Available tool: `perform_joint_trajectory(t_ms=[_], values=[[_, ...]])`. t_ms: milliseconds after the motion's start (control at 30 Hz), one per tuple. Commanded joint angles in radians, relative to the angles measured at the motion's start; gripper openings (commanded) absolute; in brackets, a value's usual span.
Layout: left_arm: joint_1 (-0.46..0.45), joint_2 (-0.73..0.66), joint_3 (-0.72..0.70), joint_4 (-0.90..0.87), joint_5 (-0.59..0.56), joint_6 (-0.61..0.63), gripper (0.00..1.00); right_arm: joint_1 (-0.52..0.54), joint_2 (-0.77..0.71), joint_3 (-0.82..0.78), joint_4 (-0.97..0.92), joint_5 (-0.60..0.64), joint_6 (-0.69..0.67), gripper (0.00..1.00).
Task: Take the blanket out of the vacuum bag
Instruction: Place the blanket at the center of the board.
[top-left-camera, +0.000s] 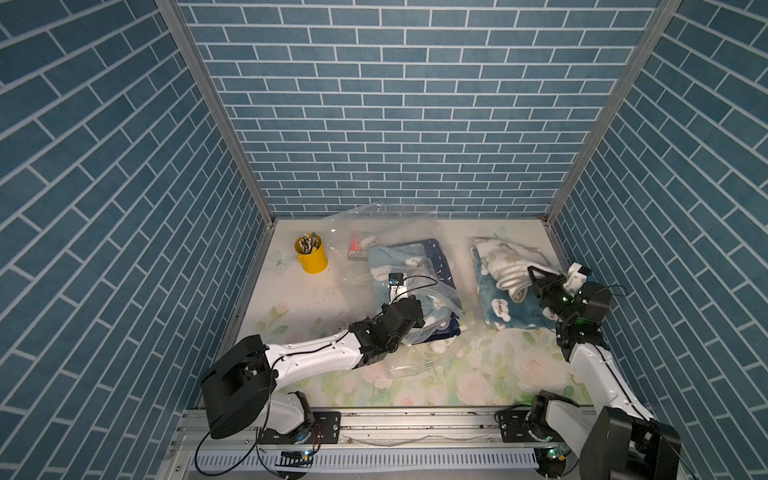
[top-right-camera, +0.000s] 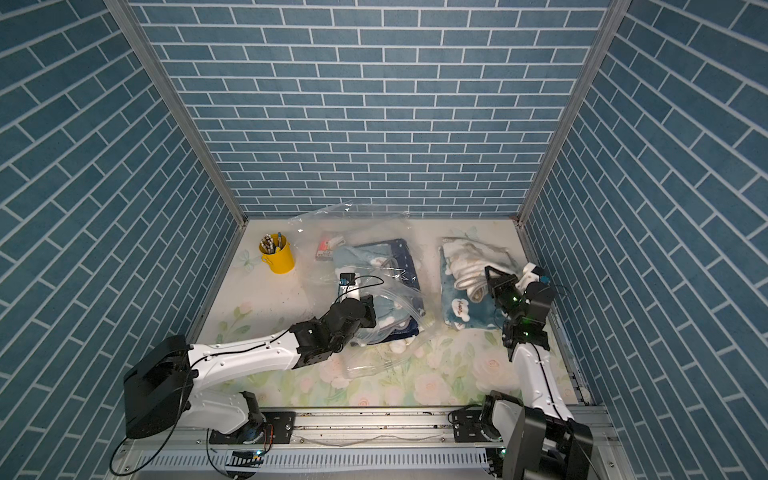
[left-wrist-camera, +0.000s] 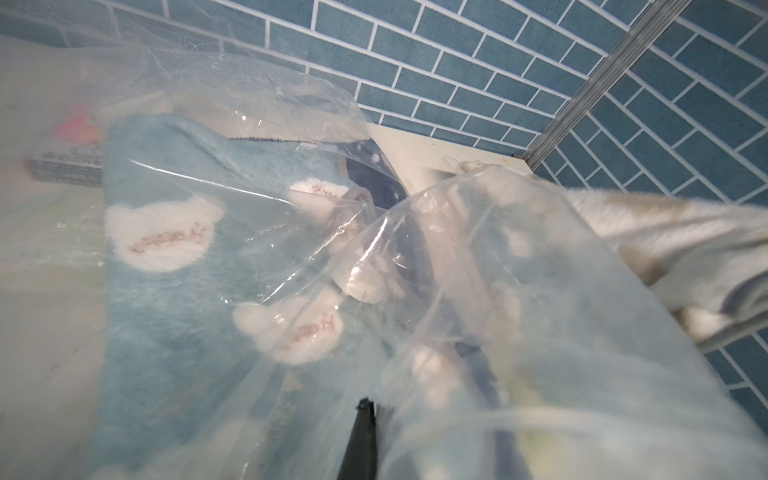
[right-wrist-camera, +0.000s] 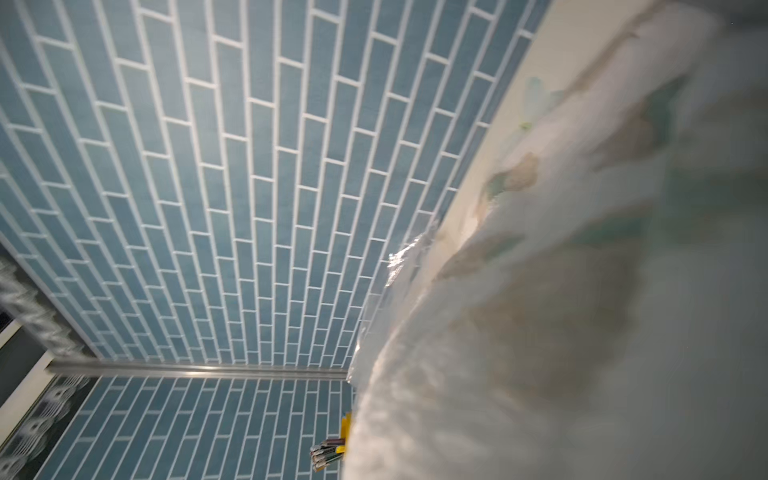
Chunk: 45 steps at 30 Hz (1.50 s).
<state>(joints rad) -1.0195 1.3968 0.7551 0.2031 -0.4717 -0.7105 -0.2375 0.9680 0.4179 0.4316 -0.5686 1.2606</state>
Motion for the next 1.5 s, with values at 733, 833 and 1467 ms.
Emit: perform_joint_trajectory(t_ms=[733, 833, 1467], values=[[0.006, -0.054, -0.051, 0.061, 0.016, 0.000, 0.00, 0.017, -0.317, -0.074, -0.435, 0.190, -0.140, 0.44], [0.007, -0.068, -0.055, 0.061, 0.016, 0.010, 0.00, 0.012, -0.308, -0.061, -0.520, 0.211, -0.270, 0.60], [0.007, -0.063, -0.071, 0.090, 0.059, 0.026, 0.00, 0.035, -0.266, -0.050, -0.636, 0.115, -0.703, 0.97]])
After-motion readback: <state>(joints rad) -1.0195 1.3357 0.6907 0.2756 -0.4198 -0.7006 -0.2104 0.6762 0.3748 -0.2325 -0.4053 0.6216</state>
